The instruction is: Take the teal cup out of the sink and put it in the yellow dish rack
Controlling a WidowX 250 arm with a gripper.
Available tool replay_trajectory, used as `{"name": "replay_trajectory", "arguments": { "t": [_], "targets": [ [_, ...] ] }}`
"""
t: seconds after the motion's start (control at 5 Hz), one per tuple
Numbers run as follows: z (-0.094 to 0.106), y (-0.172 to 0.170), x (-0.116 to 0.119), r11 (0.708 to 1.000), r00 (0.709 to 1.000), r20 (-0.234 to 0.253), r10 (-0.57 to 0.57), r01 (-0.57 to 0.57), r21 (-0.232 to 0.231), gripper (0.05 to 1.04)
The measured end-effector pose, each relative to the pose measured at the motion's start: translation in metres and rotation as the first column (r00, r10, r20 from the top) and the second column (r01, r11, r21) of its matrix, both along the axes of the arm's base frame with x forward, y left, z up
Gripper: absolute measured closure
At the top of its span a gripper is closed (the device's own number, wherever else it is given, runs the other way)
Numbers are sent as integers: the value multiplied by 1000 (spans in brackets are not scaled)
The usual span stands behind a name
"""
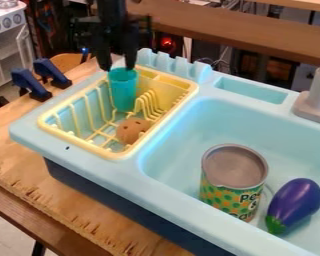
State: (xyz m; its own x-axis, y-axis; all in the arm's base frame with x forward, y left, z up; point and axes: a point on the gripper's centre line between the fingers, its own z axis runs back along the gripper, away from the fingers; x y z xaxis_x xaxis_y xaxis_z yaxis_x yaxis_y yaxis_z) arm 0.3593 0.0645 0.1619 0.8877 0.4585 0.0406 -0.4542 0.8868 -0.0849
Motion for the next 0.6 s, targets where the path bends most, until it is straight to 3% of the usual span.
{"name": "replay_trajectory", "arguments": {
  "t": [0.2,0.4,0.6],
  "targets": [
    [2,-7,-1,1000,1000,-11,-14,13,-3,149],
    [26,-15,-6,999,998,38,-41,41,14,76],
    [53,-33,-6,991,992,41,-120,117,70,79]
  ]
}}
